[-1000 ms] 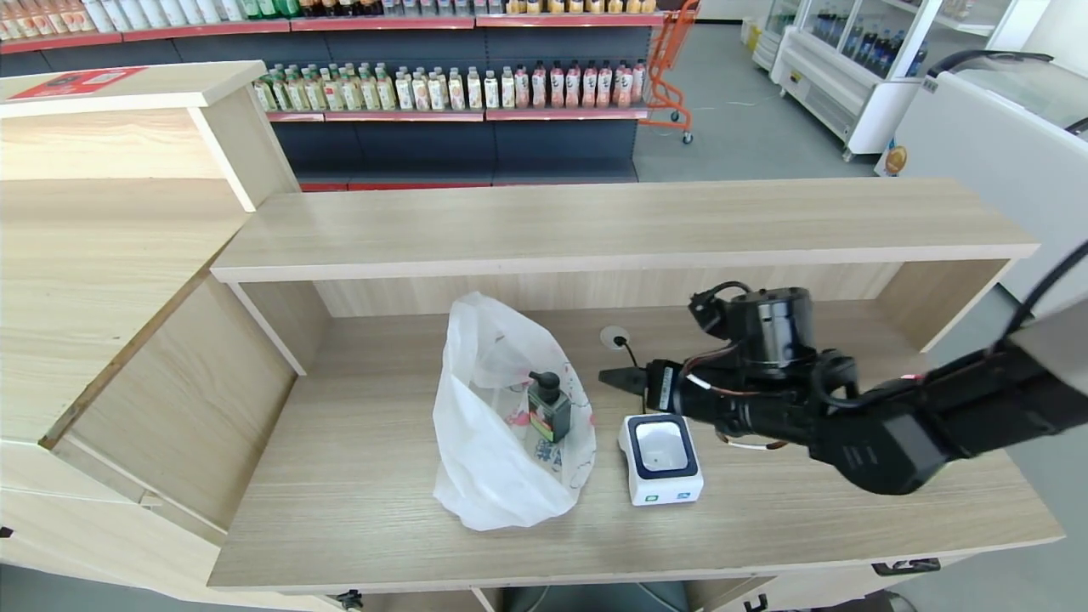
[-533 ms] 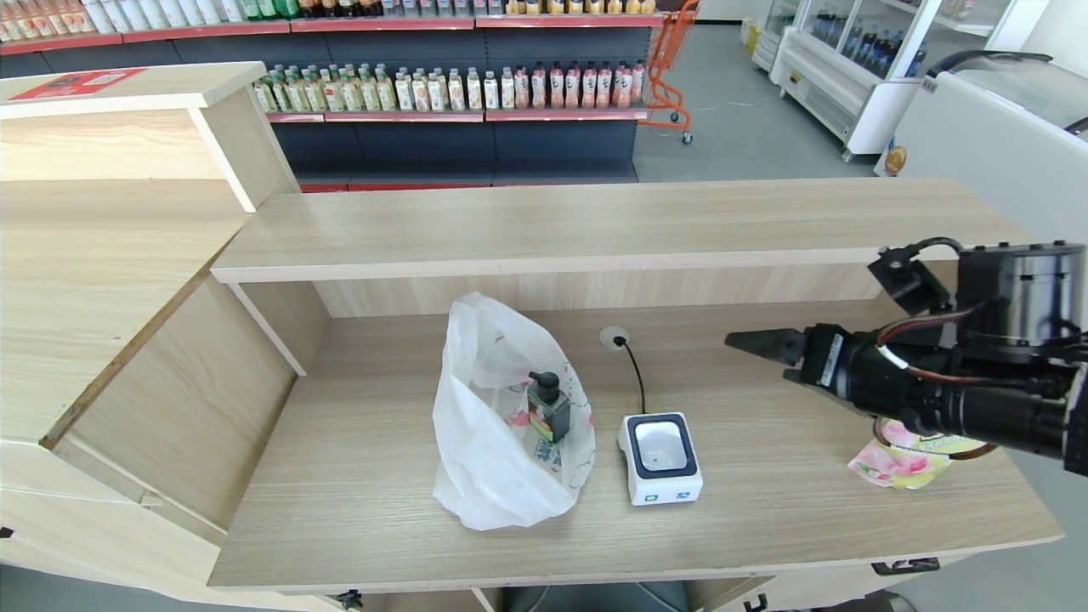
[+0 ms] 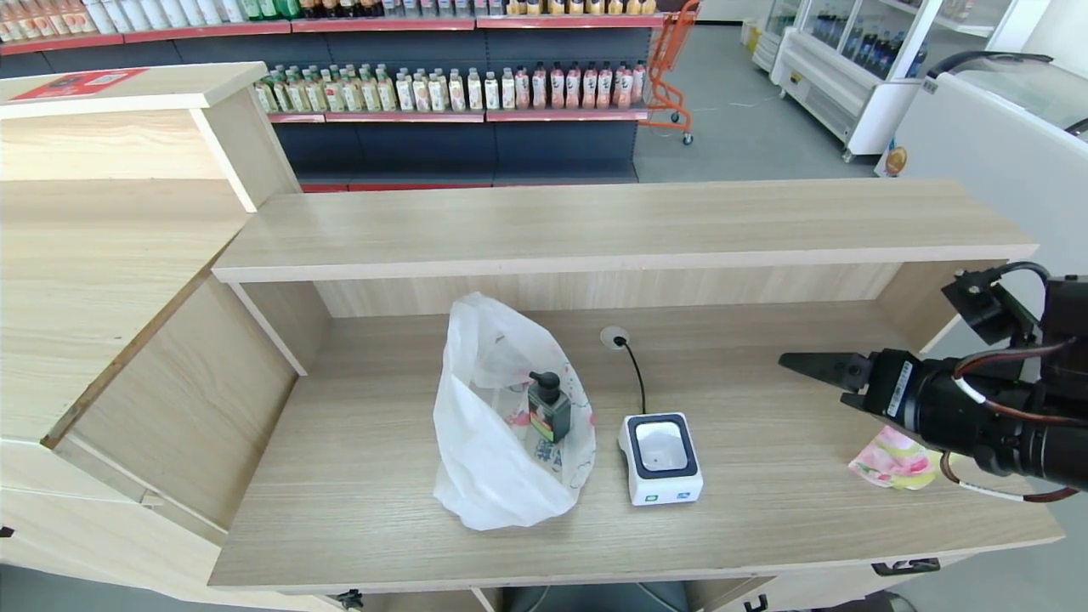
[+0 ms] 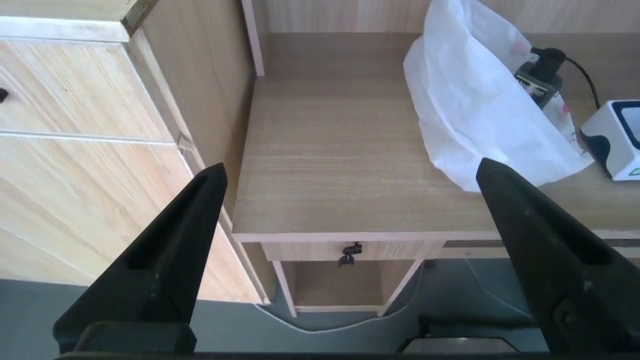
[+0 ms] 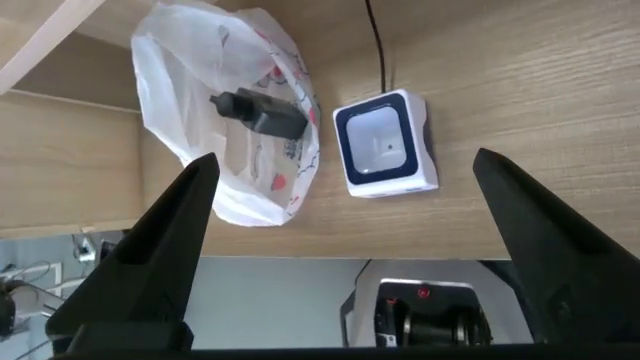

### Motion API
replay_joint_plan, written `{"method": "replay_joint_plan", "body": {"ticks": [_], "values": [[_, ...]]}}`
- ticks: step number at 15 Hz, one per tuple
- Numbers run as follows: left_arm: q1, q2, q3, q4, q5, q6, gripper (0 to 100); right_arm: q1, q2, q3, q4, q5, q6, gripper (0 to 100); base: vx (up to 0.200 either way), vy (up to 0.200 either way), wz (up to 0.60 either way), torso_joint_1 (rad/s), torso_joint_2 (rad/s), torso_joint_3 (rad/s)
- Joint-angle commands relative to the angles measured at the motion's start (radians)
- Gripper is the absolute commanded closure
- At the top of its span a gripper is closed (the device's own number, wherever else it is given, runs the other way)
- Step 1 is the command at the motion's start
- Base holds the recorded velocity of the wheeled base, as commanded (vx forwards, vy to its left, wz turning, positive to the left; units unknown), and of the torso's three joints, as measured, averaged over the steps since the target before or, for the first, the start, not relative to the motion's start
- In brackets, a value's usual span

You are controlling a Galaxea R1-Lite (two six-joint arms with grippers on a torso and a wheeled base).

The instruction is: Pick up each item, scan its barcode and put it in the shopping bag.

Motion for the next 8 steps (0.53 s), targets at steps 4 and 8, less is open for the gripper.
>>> {"method": "replay_joint_plan", "body": {"ticks": [4, 8], "values": [[-0.001, 0.000, 0.000, 0.000, 0.002, 0.003, 0, -0.015, -0.018, 0.004, 0.036, -0.040, 0.092, 0, 0.000, -0.200, 0.00, 0.000, 0.00, 0.006], [-0.001, 0.000, 0.000, 0.000, 0.003, 0.001, 0, -0.017, -0.043, 0.003, 0.139, -0.120, 0.210, 0, 0.000, -0.200, 0.00, -0.004, 0.00, 0.005]]}}
